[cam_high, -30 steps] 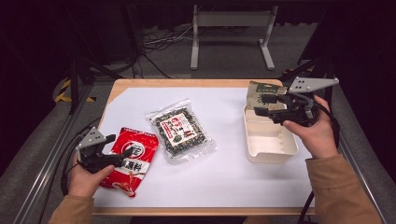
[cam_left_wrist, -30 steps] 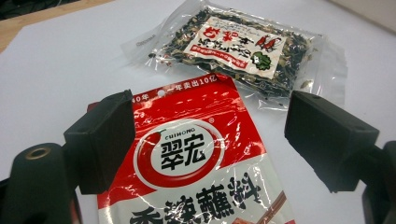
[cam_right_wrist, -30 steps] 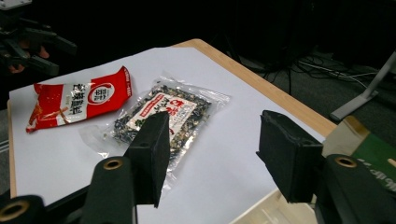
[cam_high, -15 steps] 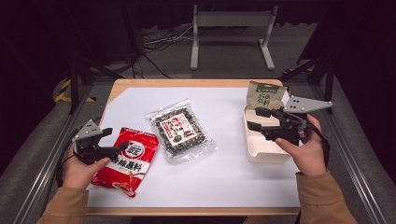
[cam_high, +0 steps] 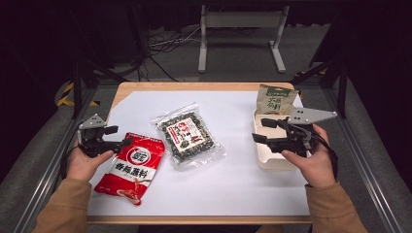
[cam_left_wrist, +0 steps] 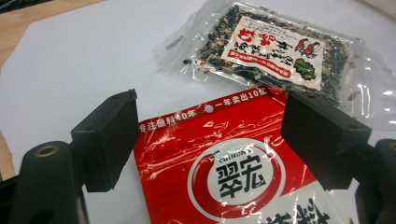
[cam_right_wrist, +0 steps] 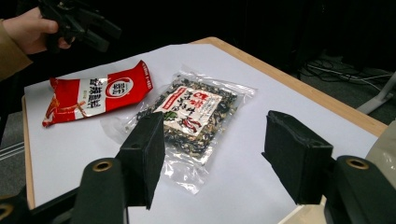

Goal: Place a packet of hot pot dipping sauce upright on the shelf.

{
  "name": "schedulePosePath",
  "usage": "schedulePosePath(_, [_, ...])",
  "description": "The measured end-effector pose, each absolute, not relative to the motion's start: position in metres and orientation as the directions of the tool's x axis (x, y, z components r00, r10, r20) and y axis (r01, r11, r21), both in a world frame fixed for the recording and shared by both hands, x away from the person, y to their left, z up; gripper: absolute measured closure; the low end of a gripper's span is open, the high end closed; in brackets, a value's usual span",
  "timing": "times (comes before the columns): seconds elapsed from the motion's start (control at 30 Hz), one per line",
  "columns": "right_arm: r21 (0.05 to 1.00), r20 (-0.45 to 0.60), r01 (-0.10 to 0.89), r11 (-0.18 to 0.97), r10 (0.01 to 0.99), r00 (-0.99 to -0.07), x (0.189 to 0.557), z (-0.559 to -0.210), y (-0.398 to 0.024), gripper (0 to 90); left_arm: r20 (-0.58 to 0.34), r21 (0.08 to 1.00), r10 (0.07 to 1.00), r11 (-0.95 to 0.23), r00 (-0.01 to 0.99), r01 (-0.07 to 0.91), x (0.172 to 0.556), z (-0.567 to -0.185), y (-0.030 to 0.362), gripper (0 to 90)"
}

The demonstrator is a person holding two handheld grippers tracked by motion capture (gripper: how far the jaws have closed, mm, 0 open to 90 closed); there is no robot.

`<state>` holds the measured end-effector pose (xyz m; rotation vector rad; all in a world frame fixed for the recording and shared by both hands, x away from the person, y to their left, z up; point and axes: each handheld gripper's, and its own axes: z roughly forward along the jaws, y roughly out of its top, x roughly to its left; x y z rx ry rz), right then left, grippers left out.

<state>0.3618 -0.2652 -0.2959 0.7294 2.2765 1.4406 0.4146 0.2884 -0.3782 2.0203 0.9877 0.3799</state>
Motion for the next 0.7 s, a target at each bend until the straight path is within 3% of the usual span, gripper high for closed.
schedulePosePath(0.7, [0.902, -0.015, 0.248, 0.353, 0.600, -0.800, 0.347, -0.302, -0.272, 38.9, -0.174, 0.762, 0.756, -0.303, 0.631, 0.573, 0.459, -0.408, 0.296, 19.9])
